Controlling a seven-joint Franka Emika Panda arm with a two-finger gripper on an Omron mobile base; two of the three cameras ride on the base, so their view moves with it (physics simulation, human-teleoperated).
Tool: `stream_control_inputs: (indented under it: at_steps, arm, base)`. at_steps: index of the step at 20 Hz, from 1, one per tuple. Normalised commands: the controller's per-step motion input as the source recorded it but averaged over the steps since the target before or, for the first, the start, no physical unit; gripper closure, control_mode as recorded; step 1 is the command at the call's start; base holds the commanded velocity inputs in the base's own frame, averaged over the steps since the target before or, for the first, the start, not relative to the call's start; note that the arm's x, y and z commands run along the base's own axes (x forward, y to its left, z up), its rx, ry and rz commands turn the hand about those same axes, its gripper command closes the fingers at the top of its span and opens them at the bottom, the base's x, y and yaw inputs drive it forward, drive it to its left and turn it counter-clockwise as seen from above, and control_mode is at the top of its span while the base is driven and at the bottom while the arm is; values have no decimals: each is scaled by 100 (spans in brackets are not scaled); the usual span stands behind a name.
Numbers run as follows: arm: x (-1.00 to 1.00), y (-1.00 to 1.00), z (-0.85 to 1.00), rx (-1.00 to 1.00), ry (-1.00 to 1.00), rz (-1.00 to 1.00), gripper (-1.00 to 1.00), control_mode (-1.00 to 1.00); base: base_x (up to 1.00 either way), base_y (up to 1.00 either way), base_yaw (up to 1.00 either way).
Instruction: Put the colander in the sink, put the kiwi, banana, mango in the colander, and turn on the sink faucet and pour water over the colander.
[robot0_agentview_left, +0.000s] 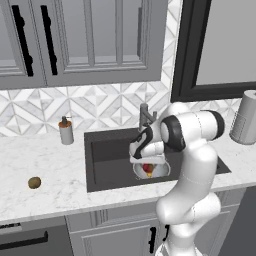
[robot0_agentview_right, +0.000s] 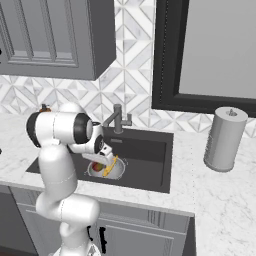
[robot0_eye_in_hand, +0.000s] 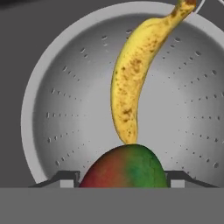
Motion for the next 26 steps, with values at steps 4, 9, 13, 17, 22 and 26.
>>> stream_control_inputs:
  at_steps: [4,9,13,17,22,26]
  arm:
    - [36,0,0,0,-4,-4,100,-100]
    - [19,0,-4,0,-3,-4,100,-100]
    - [25,0,-25,0,-2,-3,100,-100]
    - [15,-1,-43,0,-2,-2,100,-100]
    - [0,0,-40,0,-2,0,100,-100]
    - [0,0,-4,0,-1,0,-100,-100]
  base:
    - [0,0,0]
    - [0,0,0]
    - [0,0,0]
    - [0,0,0]
    - [0,0,0]
    - [0,0,0]
